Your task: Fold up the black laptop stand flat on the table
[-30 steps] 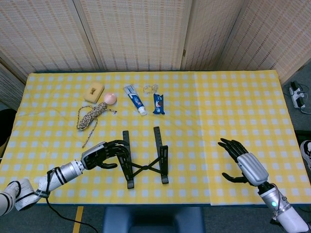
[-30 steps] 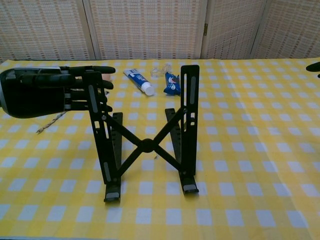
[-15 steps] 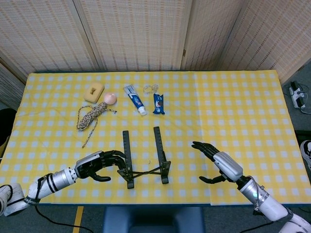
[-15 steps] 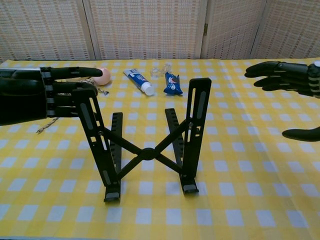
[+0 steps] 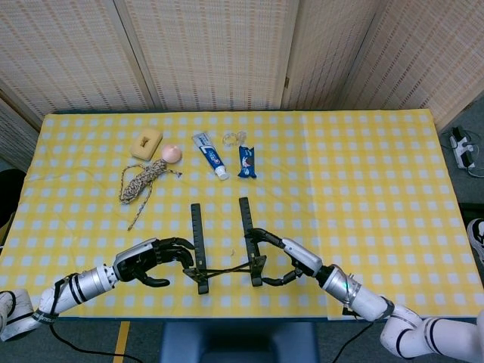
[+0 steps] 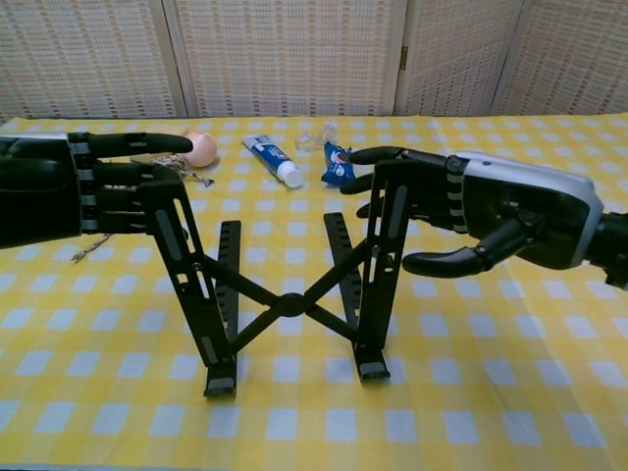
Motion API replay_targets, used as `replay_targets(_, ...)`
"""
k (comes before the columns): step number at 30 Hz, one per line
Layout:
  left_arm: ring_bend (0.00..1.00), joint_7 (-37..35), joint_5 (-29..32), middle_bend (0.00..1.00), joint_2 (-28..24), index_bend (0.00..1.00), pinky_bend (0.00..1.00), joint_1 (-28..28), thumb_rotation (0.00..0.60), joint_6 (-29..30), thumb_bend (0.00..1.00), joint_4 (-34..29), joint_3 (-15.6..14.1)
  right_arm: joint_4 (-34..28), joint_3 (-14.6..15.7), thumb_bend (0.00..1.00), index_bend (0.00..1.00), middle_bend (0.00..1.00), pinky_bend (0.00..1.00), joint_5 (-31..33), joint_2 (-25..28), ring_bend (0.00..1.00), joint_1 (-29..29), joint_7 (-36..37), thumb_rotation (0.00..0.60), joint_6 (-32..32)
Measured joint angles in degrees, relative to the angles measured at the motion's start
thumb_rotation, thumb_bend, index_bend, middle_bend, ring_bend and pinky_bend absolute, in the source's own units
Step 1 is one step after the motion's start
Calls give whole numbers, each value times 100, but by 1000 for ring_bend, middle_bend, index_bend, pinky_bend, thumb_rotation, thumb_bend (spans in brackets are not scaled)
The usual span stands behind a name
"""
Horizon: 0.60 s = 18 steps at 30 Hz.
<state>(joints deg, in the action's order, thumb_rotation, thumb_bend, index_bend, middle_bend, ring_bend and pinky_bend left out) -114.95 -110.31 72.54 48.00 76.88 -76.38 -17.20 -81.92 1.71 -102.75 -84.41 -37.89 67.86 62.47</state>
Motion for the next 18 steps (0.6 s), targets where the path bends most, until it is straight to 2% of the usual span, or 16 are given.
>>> replay_targets(3,386,41,18,389,-2,268,258,16,600,11,252,-19,-27,235,16,295,207,222,131,71,-288,226,-107,305,600,25)
replay_targets(7,385,52,86,389,2,268,258,23,600,5,253,-33,-44,376,66,295,226,233,153,202,-519,243,-178,615,600,27)
replay_targets(18,376,106,284,389,23,254,257,-28,600,-12,253,-18,-78,63,383,296,227,235,160,515,-470,246,-245,1686,600,-198)
